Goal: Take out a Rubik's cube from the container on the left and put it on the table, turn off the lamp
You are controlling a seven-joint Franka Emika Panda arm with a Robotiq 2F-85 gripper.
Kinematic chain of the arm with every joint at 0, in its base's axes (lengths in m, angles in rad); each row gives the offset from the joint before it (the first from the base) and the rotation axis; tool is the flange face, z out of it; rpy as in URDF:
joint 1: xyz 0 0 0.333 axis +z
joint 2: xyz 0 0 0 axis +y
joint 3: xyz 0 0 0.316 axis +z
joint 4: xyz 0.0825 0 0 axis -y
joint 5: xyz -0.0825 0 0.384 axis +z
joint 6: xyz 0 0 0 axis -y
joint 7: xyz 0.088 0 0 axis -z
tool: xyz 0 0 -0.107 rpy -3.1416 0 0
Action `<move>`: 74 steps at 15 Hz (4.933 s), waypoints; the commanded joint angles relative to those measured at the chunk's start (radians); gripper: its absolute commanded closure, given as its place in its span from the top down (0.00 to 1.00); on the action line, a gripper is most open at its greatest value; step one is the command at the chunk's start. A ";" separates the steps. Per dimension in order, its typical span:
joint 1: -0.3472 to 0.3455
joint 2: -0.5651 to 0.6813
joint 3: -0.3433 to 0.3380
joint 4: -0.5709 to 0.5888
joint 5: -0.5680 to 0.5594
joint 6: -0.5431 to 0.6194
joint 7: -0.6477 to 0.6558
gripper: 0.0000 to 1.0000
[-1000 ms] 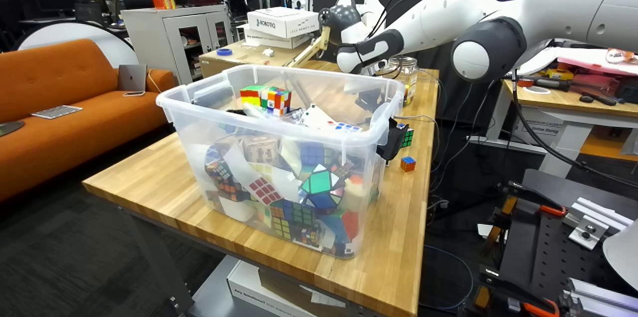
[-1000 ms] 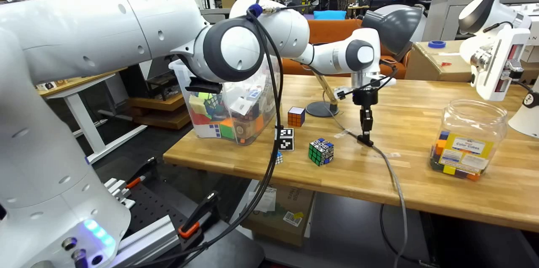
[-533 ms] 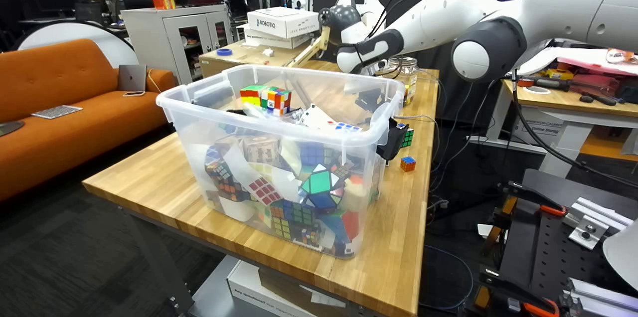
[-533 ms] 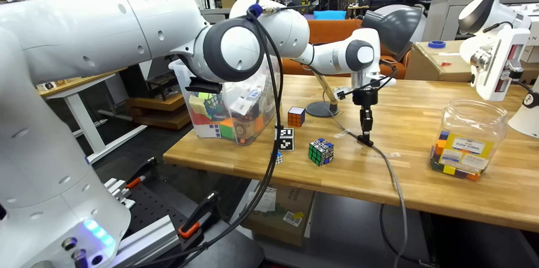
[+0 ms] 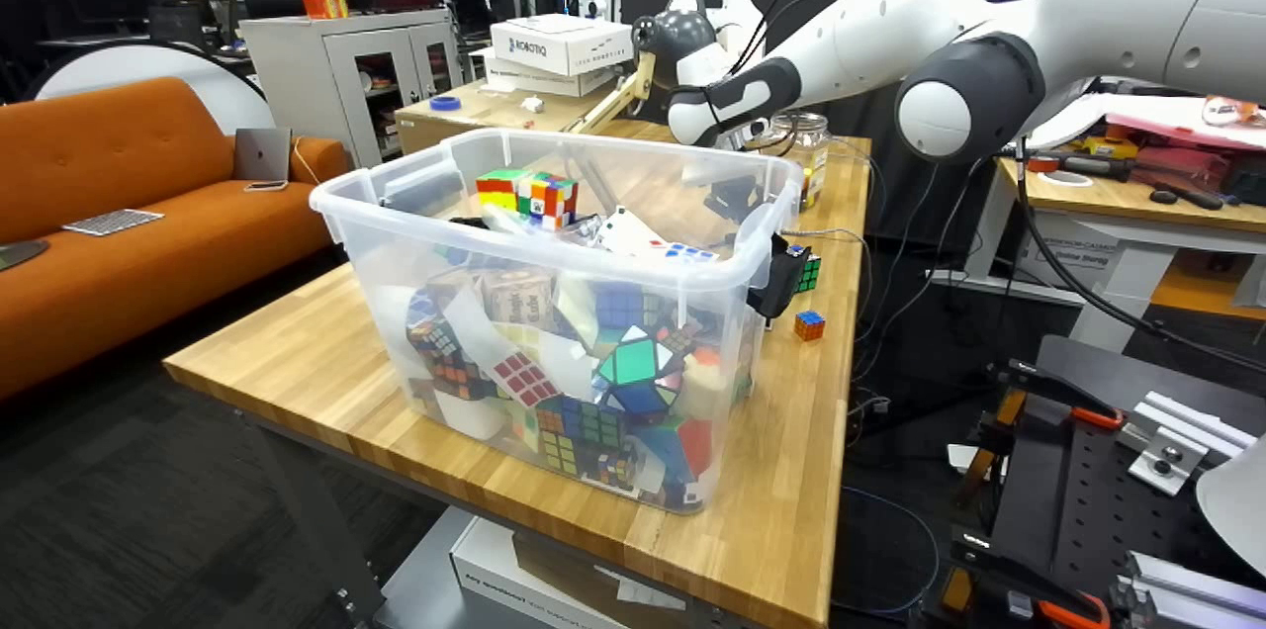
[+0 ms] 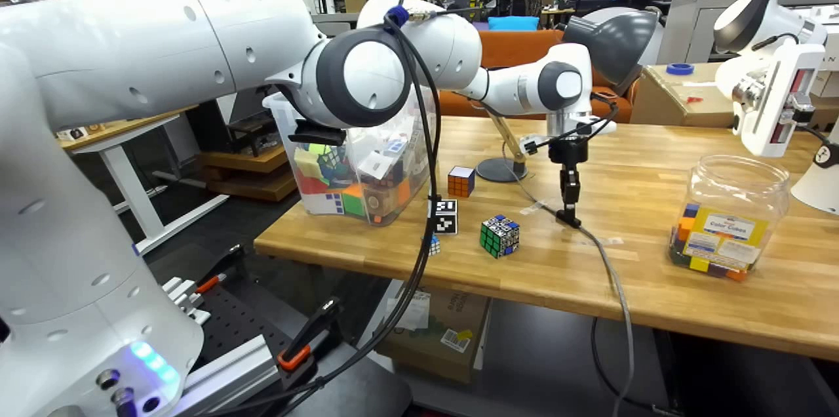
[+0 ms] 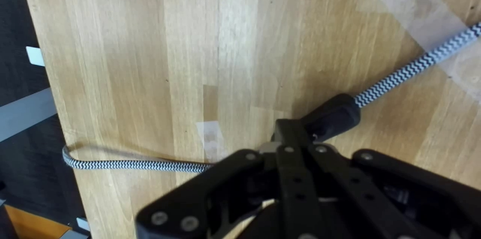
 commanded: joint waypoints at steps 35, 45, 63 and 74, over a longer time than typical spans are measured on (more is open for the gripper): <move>-0.028 -0.001 0.048 0.058 0.001 0.013 0.009 0.01; -0.026 -0.001 0.052 0.053 0.002 0.030 0.006 0.00; -0.031 0.002 0.039 0.025 -0.008 0.050 0.006 0.00; -0.034 0.002 0.043 0.004 -0.007 0.091 -0.002 0.00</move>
